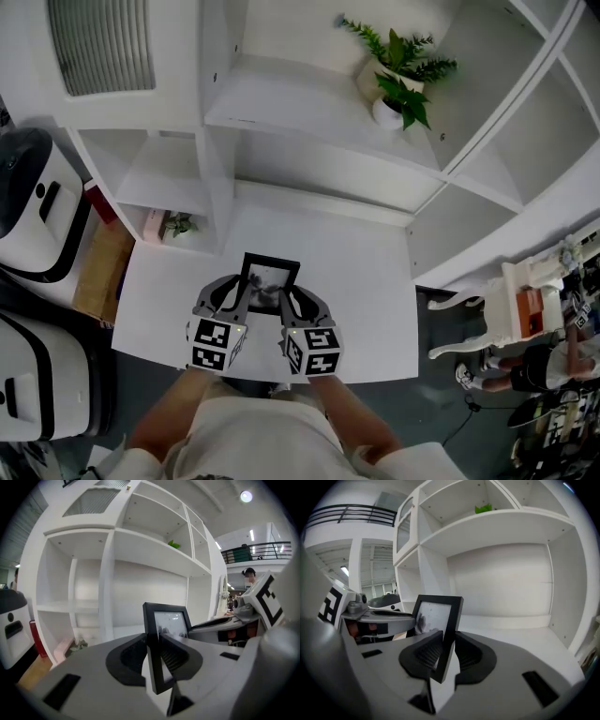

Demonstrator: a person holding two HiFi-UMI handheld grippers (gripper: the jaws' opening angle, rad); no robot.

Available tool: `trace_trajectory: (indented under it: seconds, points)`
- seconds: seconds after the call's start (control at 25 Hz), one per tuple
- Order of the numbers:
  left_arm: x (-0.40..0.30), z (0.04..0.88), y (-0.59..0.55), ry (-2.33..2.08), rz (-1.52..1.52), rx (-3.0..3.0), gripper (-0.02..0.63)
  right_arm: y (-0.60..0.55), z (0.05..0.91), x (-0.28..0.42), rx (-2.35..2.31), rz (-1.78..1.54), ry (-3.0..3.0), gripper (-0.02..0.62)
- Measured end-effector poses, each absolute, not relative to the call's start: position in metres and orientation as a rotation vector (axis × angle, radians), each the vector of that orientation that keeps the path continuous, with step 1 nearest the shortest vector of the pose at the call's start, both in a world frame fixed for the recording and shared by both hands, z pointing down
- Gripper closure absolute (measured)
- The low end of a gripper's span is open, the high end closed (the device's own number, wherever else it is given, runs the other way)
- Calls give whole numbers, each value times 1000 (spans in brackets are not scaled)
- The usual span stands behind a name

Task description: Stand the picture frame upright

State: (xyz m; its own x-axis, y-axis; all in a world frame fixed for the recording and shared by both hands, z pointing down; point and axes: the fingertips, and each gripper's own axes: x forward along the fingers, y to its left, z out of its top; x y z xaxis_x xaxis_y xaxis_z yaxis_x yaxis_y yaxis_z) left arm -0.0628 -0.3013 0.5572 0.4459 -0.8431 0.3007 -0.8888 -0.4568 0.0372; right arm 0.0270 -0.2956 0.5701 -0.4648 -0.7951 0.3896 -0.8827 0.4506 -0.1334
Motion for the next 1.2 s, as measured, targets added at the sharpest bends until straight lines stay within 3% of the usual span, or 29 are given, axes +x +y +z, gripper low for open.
trace_trajectory:
  seconds: [0.32,1.2]
  points:
    - [-64,457,-318,-1632,172,2635,515,-310,475,27,1520,210,-2563,509]
    - [-72,301,-318,-1809,-129,2796,515,-314,312,20,1554,-240,-2764,514]
